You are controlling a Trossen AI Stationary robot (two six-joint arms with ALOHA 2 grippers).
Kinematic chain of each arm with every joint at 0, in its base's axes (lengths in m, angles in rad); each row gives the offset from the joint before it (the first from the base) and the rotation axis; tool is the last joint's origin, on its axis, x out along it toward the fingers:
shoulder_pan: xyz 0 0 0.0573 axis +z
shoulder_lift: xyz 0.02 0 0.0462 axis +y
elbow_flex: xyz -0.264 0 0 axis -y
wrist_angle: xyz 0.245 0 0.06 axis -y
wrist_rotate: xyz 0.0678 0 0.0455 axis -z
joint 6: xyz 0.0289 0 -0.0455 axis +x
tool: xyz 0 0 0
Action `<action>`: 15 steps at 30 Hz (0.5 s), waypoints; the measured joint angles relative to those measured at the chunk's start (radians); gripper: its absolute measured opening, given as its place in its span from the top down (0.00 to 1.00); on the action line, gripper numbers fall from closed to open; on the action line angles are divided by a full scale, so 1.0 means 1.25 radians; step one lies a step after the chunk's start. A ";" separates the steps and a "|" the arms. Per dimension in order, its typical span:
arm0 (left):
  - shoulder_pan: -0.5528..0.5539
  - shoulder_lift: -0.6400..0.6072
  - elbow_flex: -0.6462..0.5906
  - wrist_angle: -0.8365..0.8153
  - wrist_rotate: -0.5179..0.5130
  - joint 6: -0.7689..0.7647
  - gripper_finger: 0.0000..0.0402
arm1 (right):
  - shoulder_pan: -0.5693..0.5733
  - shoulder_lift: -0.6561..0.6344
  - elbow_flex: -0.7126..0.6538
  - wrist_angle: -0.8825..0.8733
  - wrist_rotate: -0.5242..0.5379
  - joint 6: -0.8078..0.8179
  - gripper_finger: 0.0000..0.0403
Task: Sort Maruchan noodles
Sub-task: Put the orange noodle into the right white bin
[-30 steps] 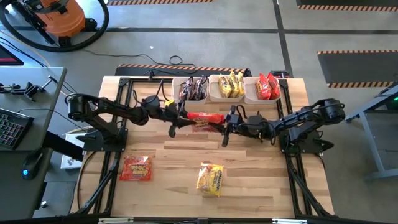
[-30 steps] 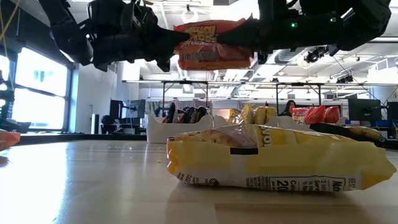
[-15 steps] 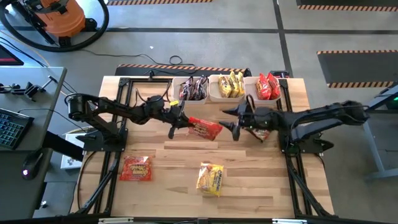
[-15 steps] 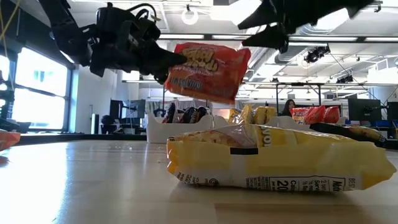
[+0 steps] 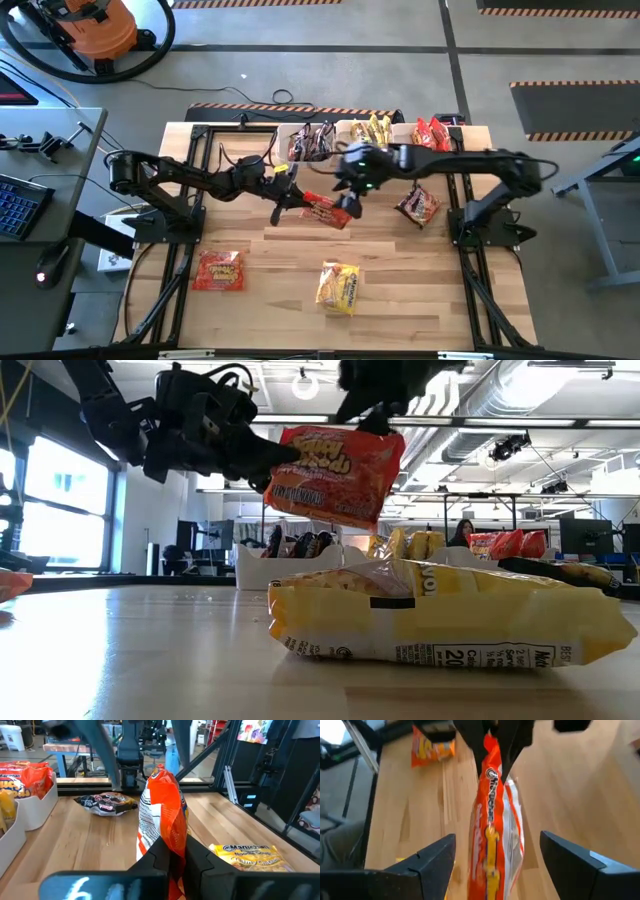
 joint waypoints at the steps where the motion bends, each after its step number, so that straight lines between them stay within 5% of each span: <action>1: 0.000 0.000 0.000 -0.001 0.000 0.000 0.98 | -0.001 0.027 0.027 -0.024 -0.012 -0.010 0.31; 10: 0.000 0.000 0.000 -0.001 -0.001 0.000 0.98 | -0.001 0.196 0.185 -0.191 -0.064 -0.059 0.33; 15: 0.000 0.000 0.000 -0.003 0.000 0.000 0.98 | -0.002 0.212 0.189 -0.200 -0.095 -0.062 0.46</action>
